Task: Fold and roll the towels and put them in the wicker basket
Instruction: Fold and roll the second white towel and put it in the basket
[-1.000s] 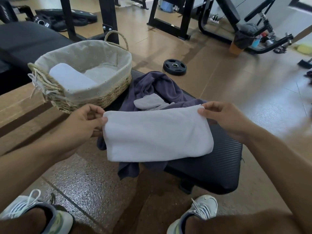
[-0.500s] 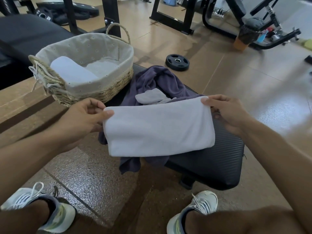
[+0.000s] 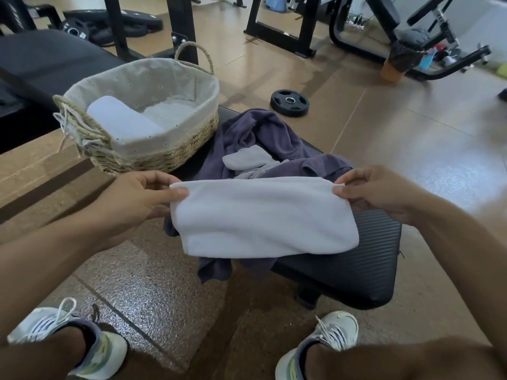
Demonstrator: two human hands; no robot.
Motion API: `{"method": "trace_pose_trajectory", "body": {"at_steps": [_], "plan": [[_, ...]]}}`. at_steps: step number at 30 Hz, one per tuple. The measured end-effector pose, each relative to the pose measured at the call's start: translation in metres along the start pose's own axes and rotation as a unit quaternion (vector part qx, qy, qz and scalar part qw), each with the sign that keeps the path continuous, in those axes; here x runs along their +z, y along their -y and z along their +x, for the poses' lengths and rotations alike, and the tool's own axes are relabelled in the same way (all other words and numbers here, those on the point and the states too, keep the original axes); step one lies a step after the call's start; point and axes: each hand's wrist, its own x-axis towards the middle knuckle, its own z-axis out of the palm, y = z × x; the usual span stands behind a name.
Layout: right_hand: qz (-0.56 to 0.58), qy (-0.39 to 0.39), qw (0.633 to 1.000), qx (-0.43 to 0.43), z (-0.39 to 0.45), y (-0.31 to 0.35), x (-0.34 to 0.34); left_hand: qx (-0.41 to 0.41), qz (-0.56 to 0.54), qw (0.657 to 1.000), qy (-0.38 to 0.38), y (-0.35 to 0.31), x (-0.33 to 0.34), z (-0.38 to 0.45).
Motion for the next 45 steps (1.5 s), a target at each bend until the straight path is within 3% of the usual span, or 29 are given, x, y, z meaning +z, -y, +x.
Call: {"method": "trace_pose_trajectory", "body": {"at_steps": [8,20,23,27,31,34,38,42,45], "plan": [[-0.016,-0.064,0.997,-0.028,0.013,-0.007,0.011,0.015,-0.016,1.000,0.020,0.003,0.004,0.002],[-0.062,0.065,0.995,-0.042,0.013,-0.009,0.006,0.041,-0.017,0.999,0.022,-0.001,0.011,-0.002],[-0.077,0.053,0.995,-0.046,0.012,-0.008,0.010,0.044,-0.014,0.999,0.027,-0.002,0.011,-0.003],[-0.011,0.025,0.996,-0.086,0.006,-0.003,0.010,0.038,0.002,0.998,0.048,-0.002,0.008,-0.009],[0.125,0.071,0.984,-0.109,-0.010,0.003,0.004,0.026,0.004,0.998,0.048,-0.005,0.006,-0.013],[0.187,0.101,0.969,-0.126,-0.021,0.009,0.000,-0.023,0.033,0.995,0.093,-0.009,0.005,-0.019],[0.139,0.132,0.973,-0.128,-0.033,0.011,-0.007,-0.013,0.032,0.990,0.136,-0.014,0.002,-0.031],[0.161,0.147,0.965,-0.144,-0.042,0.010,-0.015,0.002,-0.051,0.980,0.192,-0.026,-0.002,-0.040],[0.156,0.161,0.965,-0.132,-0.044,0.013,-0.018,-0.012,-0.075,0.980,0.185,-0.030,-0.006,-0.038]]}}
